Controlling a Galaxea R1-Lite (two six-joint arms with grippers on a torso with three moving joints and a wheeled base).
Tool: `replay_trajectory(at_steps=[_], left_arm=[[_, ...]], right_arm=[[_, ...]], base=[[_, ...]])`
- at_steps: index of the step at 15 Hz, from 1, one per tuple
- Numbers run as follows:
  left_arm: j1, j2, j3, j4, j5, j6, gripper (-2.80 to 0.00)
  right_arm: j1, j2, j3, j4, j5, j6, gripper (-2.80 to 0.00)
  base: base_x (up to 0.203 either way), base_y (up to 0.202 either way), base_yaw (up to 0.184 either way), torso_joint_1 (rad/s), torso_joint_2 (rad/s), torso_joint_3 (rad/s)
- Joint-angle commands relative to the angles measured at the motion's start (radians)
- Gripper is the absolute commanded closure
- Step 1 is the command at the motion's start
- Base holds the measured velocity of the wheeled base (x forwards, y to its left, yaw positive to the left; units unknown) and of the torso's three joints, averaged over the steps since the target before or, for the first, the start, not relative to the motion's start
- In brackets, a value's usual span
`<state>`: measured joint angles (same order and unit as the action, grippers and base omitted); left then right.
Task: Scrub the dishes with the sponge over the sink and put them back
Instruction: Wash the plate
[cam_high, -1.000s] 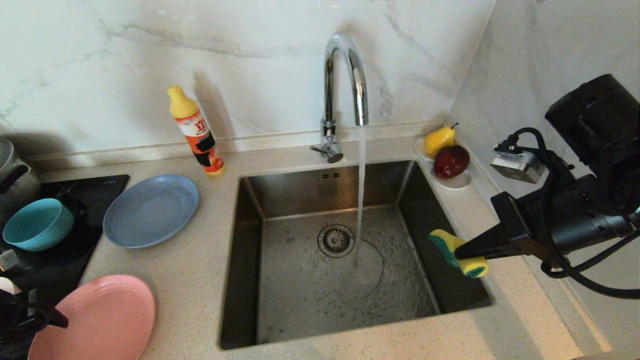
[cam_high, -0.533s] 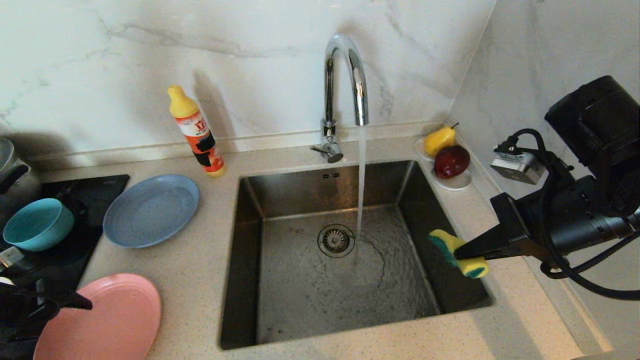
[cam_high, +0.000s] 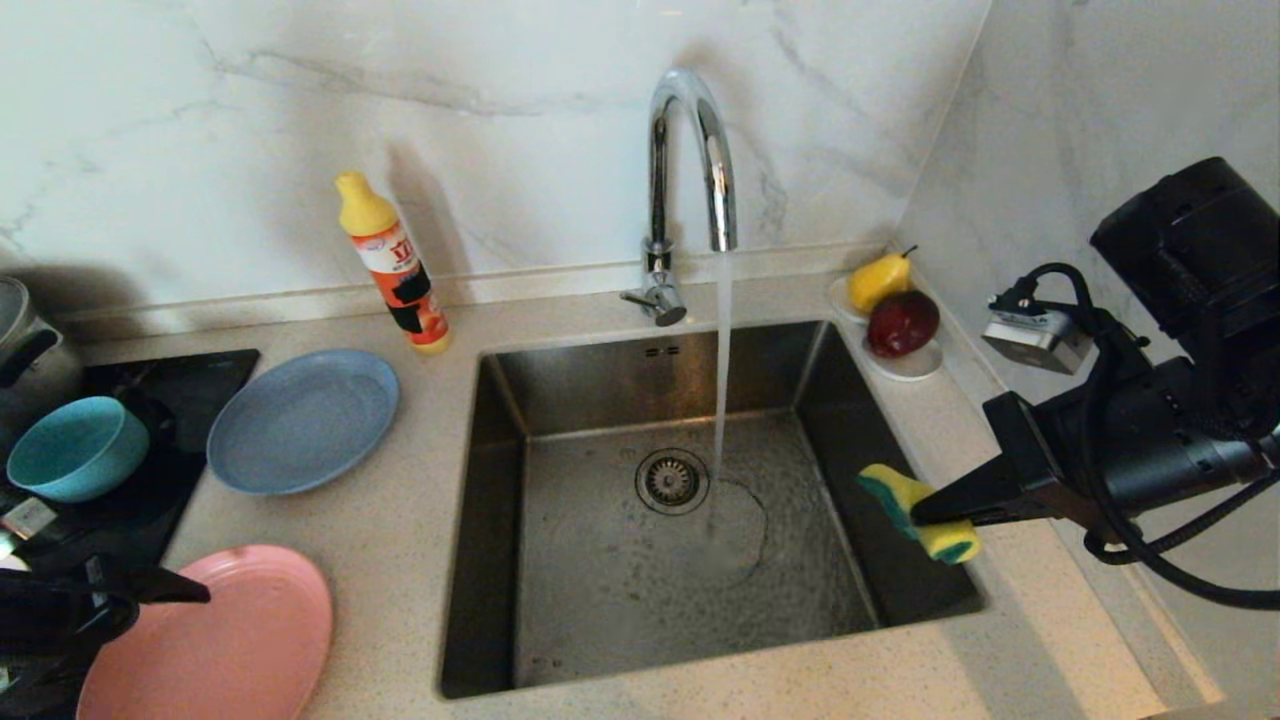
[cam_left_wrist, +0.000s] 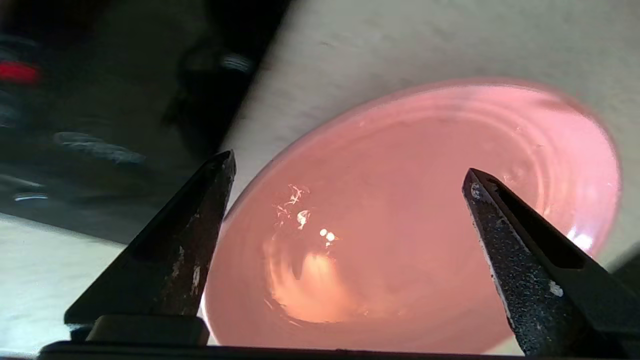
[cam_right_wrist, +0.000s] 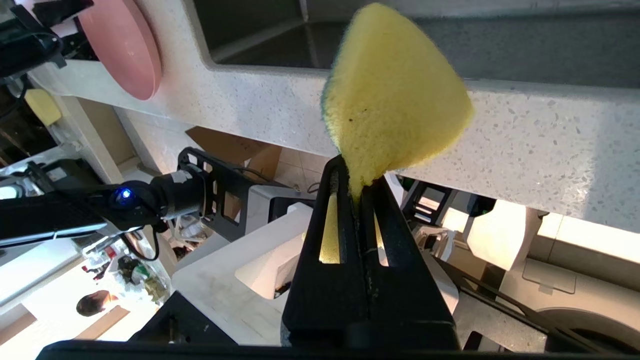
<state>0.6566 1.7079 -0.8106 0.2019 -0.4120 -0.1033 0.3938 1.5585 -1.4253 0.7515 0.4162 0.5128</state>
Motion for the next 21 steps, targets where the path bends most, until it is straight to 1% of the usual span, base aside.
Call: replay_trajectory(at_steps=[1, 7, 12, 14, 15, 17, 21], left_arm=[[-0.001, -0.017, -0.001, 0.002, -0.020, -0.011, -2.80], [-0.011, -0.009, 0.015, 0.001, -0.051, -0.015, -2.80], [-0.036, 0.007, 0.016, 0.005, -0.051, -0.012, -2.80], [-0.041, 0.013, 0.016, 0.005, -0.051, -0.011, -2.80], [-0.042, 0.013, 0.019, 0.007, -0.051, -0.007, 0.00], [-0.051, 0.013, 0.028, 0.004, -0.050, -0.003, 0.00], [-0.055, 0.013, 0.028, 0.005, -0.050, -0.002, 0.00]], right_arm=[[0.000, -0.003, 0.006, 0.003, 0.003, 0.003, 0.00], [0.000, -0.003, 0.009, 0.003, 0.003, 0.003, 0.00], [0.000, 0.002, 0.014, 0.003, 0.001, 0.004, 0.00], [0.000, 0.002, 0.031, -0.027, 0.001, 0.003, 0.00], [-0.001, 0.000, 0.042, -0.049, 0.001, 0.003, 0.00], [-0.001, 0.000, 0.057, -0.071, 0.001, 0.005, 0.00], [-0.001, 0.000, 0.052, -0.073, 0.003, 0.006, 0.00]], base=[[0.000, 0.000, 0.000, 0.000, 0.00, 0.000], [0.000, 0.000, 0.000, 0.000, 0.00, 0.000], [0.000, 0.000, 0.000, 0.000, 0.00, 0.000], [0.000, 0.000, 0.000, 0.000, 0.00, 0.000], [0.000, 0.000, 0.000, 0.000, 0.00, 0.000], [0.000, 0.000, 0.000, 0.000, 0.00, 0.000], [0.000, 0.000, 0.000, 0.000, 0.00, 0.000]])
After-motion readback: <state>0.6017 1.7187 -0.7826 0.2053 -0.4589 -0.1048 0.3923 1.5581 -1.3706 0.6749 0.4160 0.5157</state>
